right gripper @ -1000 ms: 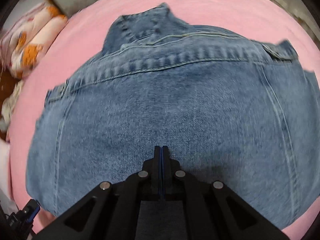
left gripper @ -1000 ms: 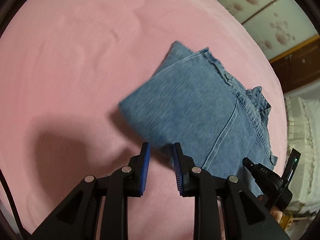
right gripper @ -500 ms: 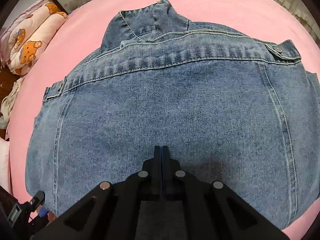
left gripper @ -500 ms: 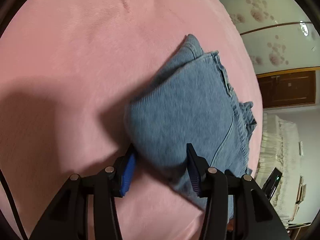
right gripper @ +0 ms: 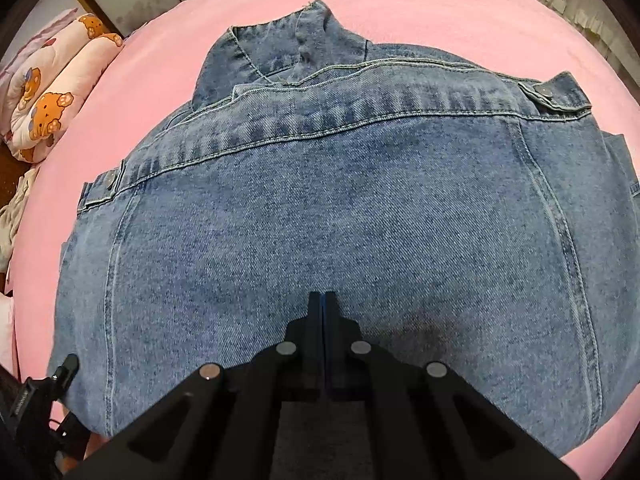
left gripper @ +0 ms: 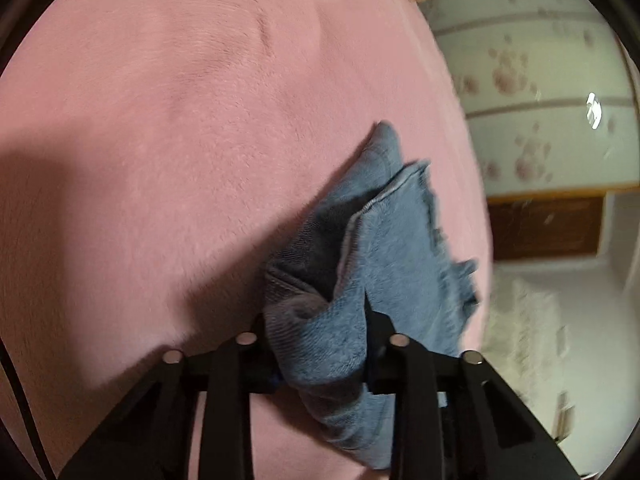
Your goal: Fold large clothes
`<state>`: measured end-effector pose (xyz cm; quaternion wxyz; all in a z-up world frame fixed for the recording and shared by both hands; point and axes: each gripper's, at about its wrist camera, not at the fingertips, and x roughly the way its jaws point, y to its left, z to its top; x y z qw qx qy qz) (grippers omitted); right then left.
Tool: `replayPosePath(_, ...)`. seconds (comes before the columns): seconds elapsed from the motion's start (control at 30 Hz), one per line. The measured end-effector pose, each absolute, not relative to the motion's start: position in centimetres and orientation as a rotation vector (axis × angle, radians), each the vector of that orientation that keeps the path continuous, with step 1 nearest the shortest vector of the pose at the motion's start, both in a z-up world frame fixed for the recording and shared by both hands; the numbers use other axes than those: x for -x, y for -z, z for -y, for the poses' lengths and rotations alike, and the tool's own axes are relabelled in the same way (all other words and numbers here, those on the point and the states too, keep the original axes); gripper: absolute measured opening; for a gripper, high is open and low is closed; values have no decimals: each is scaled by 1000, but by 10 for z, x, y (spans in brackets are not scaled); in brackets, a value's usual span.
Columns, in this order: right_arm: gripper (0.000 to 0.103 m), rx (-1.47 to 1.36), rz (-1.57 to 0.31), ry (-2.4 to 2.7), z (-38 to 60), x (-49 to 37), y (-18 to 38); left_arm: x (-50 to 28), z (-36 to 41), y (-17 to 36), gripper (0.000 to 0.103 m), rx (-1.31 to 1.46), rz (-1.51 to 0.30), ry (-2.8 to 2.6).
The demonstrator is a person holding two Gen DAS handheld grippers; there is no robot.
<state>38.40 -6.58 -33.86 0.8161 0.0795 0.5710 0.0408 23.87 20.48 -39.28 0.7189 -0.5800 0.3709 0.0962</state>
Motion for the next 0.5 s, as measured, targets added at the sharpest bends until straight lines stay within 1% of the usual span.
replayPosePath(0.13, 0, -190, -1208, -109, 71, -379, 341, -239, -197, 368, 23, 1244, -799, -224)
replayPosePath(0.23, 0, -241, -1202, -130, 80, -377, 343, -239, -188, 338, 20, 1223, -721, -155)
replayPosePath(0.27, 0, -250, -1199, -133, 82, -377, 343, -239, -180, 322, 19, 1198, -680, -111)
replayPosePath(0.4, 0, -246, -1180, -160, 86, -372, 343, -246, -145, 270, 18, 1042, -625, -27)
replayPosePath(0.5, 0, -267, -1203, -202, 96, -373, 342, -250, -110, 235, 18, 989, -565, 69)
